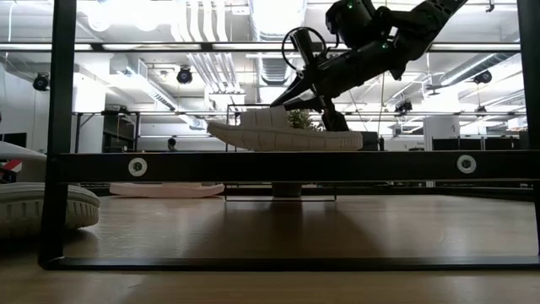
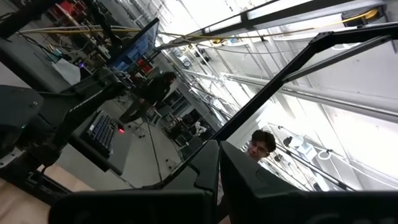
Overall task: Pick and place slides into the shelf
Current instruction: Put the top gray slide on the shelf
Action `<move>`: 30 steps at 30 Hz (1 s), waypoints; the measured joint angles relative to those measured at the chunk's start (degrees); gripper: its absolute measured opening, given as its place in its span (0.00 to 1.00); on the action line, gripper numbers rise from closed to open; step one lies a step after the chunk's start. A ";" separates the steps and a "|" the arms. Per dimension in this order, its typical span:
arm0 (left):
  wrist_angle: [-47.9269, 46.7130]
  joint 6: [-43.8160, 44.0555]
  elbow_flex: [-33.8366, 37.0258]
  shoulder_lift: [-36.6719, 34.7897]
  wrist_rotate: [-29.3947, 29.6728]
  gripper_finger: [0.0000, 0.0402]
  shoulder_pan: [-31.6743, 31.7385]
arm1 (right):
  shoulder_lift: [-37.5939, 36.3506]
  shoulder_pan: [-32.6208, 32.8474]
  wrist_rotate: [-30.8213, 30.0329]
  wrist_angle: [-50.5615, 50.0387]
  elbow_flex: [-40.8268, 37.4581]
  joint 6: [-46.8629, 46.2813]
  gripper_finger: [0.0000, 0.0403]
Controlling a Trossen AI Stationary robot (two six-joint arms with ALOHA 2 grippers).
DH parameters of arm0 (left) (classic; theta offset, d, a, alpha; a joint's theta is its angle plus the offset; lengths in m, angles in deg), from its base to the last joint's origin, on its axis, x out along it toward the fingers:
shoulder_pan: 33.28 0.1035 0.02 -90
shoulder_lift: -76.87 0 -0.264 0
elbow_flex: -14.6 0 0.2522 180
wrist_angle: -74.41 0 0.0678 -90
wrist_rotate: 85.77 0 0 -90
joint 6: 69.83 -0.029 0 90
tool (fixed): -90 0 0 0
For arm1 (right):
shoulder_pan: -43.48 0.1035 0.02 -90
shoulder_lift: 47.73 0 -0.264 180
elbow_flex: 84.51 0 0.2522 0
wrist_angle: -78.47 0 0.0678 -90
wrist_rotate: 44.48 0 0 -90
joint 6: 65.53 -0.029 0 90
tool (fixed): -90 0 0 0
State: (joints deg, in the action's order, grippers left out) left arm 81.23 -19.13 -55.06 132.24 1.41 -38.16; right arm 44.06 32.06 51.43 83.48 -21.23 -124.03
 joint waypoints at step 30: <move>0.00 -0.02 0.00 0.00 -0.25 0.00 -0.02 | 3.93 0.02 0.04 1.88 0.00 0.51 0.02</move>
State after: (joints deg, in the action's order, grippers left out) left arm 81.23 -19.15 -55.06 132.24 1.16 -38.18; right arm 47.99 32.09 51.47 85.36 -21.23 -123.51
